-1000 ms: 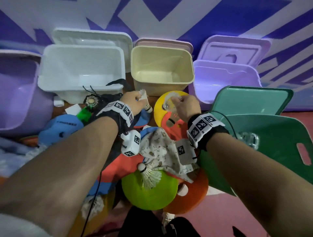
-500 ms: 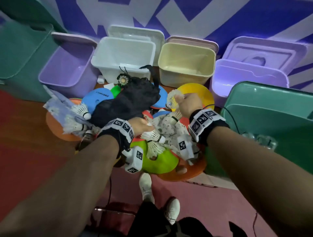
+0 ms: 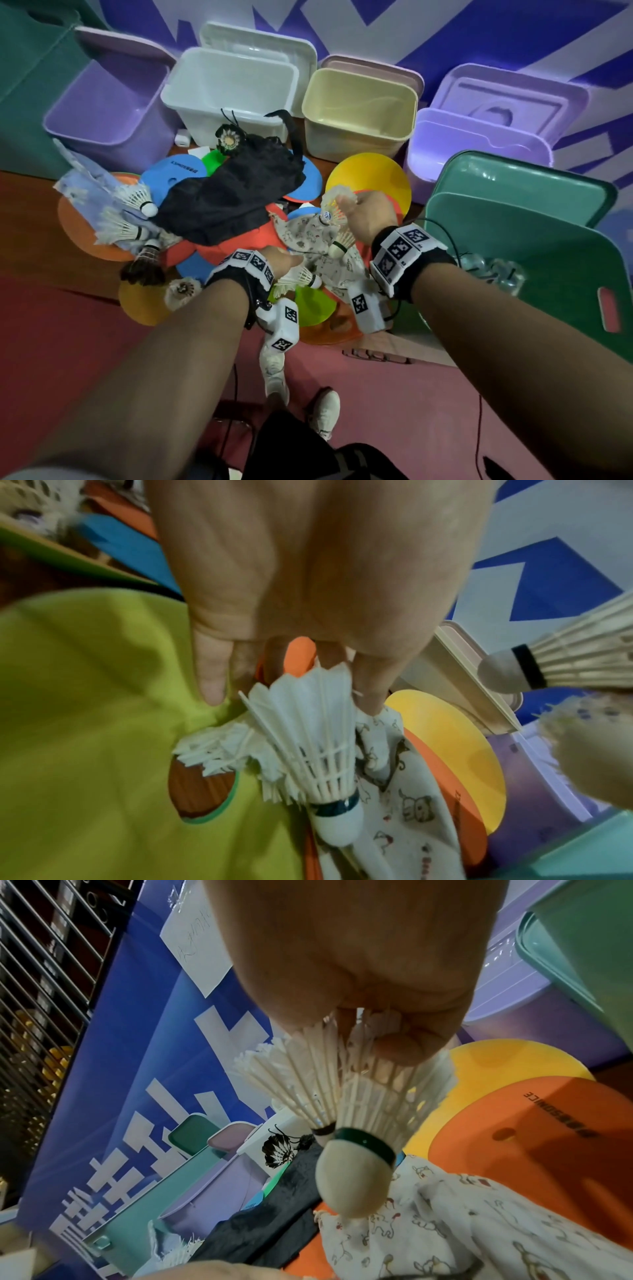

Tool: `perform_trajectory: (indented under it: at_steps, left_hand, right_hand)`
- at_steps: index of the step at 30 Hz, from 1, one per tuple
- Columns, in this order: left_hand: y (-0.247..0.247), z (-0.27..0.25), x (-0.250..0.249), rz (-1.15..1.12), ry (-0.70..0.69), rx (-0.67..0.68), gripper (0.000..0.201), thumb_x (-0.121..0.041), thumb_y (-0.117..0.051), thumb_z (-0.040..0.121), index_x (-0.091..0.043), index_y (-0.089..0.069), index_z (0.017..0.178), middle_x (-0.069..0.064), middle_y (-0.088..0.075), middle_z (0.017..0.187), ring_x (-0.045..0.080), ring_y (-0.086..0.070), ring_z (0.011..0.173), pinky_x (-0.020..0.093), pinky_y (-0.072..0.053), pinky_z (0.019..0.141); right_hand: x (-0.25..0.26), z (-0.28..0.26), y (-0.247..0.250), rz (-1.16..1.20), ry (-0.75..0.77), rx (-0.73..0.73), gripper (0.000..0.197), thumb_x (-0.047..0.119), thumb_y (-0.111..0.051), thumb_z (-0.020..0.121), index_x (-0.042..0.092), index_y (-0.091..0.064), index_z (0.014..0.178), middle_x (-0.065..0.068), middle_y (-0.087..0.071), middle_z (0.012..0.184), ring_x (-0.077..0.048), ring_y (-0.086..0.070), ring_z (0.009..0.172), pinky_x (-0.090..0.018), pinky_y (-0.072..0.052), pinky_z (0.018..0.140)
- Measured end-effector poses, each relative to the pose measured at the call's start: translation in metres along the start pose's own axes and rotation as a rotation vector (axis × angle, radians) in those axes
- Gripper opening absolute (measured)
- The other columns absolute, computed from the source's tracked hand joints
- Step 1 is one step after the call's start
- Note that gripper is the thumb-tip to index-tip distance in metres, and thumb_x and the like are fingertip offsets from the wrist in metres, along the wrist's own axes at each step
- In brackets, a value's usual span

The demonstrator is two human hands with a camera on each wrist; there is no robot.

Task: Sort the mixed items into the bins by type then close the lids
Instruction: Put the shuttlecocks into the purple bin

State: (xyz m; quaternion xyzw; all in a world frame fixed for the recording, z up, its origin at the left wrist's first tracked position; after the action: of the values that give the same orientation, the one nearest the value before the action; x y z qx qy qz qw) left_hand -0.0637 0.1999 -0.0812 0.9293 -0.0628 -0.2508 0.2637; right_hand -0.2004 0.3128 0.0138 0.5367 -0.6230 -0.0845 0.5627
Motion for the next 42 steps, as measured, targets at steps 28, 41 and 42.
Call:
perform_trajectory:
  at_steps: [28, 41, 42]
  left_hand:
    - [0.164, -0.003, -0.102, -0.341, -0.344, 0.022, 0.026, -0.029, -0.062, 0.09, -0.005, -0.063, 0.08, 0.014, -0.059, 0.074, 0.024, -0.053, 0.074, 0.033, -0.042, 0.07]
    - [0.131, -0.003, -0.228, -0.528, -0.575, -0.095, 0.032, -0.032, -0.056, 0.093, -0.01, -0.059, 0.071, 0.003, -0.053, 0.061, 0.015, -0.047, 0.057, 0.023, -0.039, 0.056]
    - [0.126, -0.003, -0.234, -0.553, -0.568, -0.086, 0.031, -0.032, -0.057, 0.093, -0.009, -0.06, 0.073, 0.006, -0.054, 0.065, 0.017, -0.048, 0.059, 0.022, -0.041, 0.056]
  right_hand:
    - [0.058, 0.042, 0.054, 0.24, 0.001, -0.257, 0.049, 0.037, -0.054, 0.092, 0.012, -0.041, 0.053, -0.006, -0.043, 0.055, -0.026, -0.042, 0.063, -0.031, -0.032, 0.061]
    - [0.018, 0.05, 0.146, 0.51, -0.094, -0.607, 0.041, 0.045, -0.052, 0.077, 0.011, -0.047, 0.055, -0.014, -0.045, 0.058, -0.026, -0.044, 0.059, -0.049, -0.046, 0.062]
    - [0.012, 0.053, 0.151, 0.518, -0.105, -0.609, 0.041, 0.047, -0.051, 0.075, 0.013, -0.045, 0.053, -0.013, -0.045, 0.058, -0.026, -0.045, 0.06, -0.05, -0.047, 0.064]
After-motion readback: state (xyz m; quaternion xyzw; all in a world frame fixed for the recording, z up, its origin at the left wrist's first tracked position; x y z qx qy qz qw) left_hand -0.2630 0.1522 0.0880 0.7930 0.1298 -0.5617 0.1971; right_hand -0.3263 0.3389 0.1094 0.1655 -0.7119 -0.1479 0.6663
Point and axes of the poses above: each hand's wrist, its own z-axis towards the middle knuckle, its own y-axis out of the back of the hand, x = y × z, the point moved 3 cm from there along z, towards the middle knuckle
